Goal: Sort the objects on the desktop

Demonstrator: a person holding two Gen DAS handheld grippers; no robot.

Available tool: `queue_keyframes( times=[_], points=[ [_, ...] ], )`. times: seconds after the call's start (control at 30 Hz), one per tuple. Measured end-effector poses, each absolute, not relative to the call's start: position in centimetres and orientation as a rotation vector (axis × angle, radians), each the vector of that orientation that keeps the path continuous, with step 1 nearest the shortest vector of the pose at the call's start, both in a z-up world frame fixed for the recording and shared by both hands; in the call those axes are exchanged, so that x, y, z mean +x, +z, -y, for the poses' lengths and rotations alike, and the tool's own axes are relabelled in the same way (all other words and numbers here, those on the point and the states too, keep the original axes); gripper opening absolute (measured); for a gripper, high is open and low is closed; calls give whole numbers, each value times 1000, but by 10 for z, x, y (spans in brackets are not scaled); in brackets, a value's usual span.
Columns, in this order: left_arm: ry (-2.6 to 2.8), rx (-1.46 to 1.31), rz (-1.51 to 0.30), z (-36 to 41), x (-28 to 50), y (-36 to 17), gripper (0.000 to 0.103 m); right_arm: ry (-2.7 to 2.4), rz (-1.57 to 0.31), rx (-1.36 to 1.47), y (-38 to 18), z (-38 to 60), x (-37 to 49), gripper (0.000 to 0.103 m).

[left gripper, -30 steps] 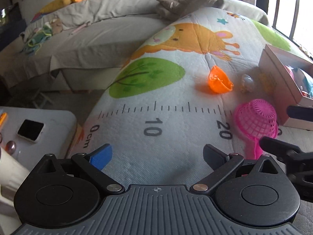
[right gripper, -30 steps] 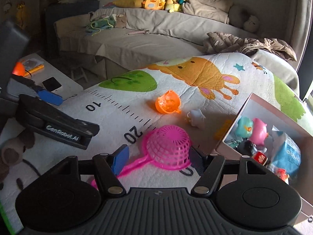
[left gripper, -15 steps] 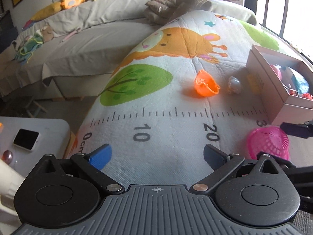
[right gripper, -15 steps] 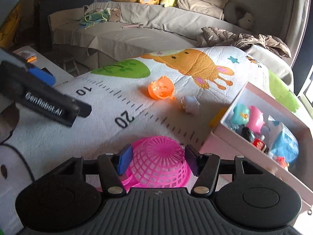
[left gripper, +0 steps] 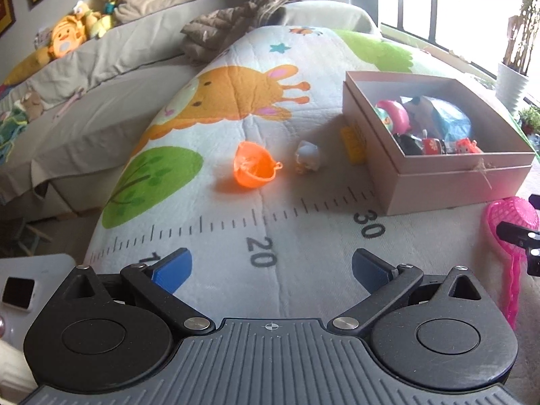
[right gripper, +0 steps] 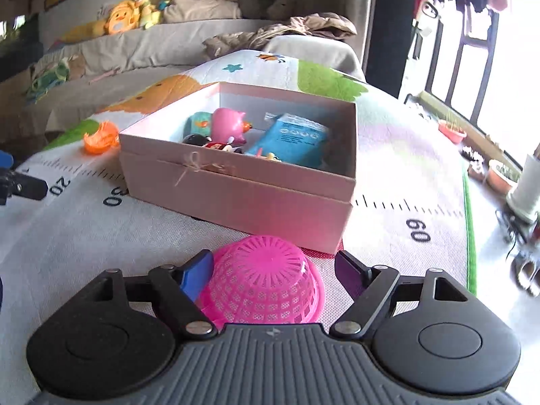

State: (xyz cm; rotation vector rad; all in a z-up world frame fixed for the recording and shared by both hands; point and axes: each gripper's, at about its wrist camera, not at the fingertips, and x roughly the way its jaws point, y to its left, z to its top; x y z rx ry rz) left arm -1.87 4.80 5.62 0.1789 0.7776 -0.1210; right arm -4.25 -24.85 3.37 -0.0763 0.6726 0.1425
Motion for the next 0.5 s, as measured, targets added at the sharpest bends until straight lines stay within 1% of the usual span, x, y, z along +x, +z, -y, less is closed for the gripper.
queue_keyframes(
  times=[0.13, 0.2, 0.27, 0.5],
  points=[
    [-58, 218, -544, -47, -12, 53, 103, 151, -667, 8, 29, 260, -44, 85],
    [-39, 238, -497, -46, 1, 50, 103, 154, -655, 26, 30, 263, -45, 89],
    [-43, 241, -515, -43, 17, 45, 103, 163, -655, 30, 29, 263, -45, 90],
    [-12, 188, -686, -39, 80, 23, 103, 158, -657, 40, 29, 261, -45, 96]
  ],
)
